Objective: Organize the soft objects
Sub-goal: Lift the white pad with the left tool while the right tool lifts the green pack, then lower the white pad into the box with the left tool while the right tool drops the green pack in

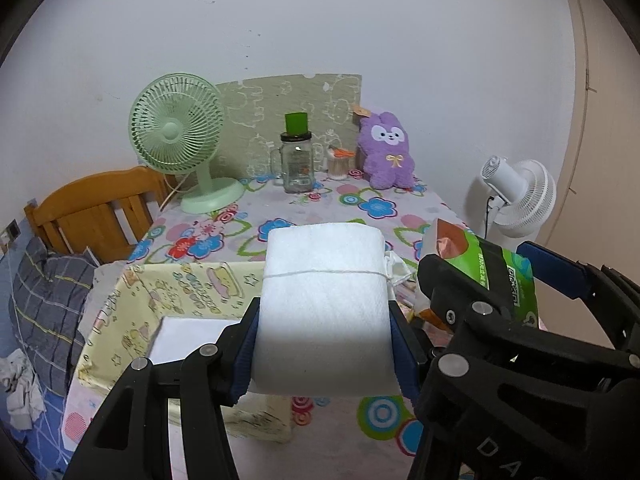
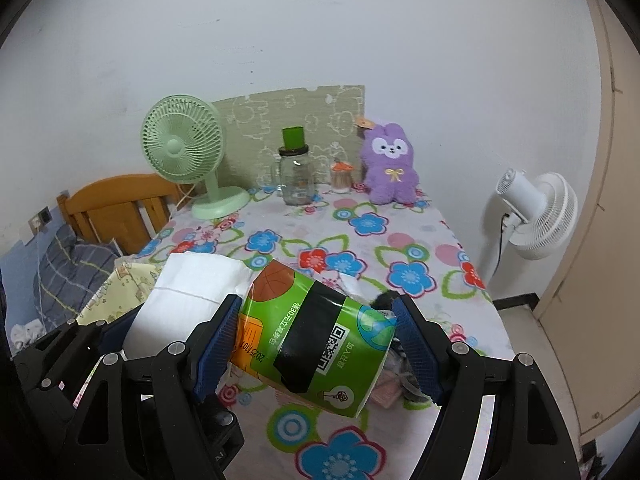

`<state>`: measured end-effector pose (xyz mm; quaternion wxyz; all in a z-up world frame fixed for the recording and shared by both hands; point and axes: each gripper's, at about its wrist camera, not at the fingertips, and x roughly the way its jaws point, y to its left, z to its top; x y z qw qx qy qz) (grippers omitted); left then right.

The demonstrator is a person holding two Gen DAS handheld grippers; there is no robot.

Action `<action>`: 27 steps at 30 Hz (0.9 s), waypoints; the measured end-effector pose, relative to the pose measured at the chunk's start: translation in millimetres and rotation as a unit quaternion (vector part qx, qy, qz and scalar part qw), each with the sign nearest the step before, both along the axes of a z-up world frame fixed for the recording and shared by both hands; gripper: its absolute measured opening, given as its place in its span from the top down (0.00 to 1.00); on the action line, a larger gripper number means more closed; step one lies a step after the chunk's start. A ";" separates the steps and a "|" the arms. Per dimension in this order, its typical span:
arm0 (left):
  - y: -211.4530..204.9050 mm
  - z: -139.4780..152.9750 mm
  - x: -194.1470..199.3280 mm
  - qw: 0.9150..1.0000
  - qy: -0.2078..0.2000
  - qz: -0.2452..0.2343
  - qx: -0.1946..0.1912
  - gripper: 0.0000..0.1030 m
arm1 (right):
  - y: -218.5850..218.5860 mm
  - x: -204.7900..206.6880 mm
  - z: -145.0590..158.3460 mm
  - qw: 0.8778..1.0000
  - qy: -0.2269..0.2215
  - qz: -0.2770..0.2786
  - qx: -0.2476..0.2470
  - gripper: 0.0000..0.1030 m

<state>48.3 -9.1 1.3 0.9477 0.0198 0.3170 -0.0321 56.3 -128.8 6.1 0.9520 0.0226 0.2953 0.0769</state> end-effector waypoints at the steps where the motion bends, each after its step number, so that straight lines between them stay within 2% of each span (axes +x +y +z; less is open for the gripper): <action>1: 3.4 0.8 1.1 1.000 0.000 0.001 0.000 0.42 | 3.2 1.0 0.7 1.000 0.000 0.002 -0.001 0.24; 27: 98.3 -18.5 40.7 0.997 0.050 0.051 0.011 0.42 | 108.6 53.4 -16.1 0.995 0.046 0.092 -0.010 0.24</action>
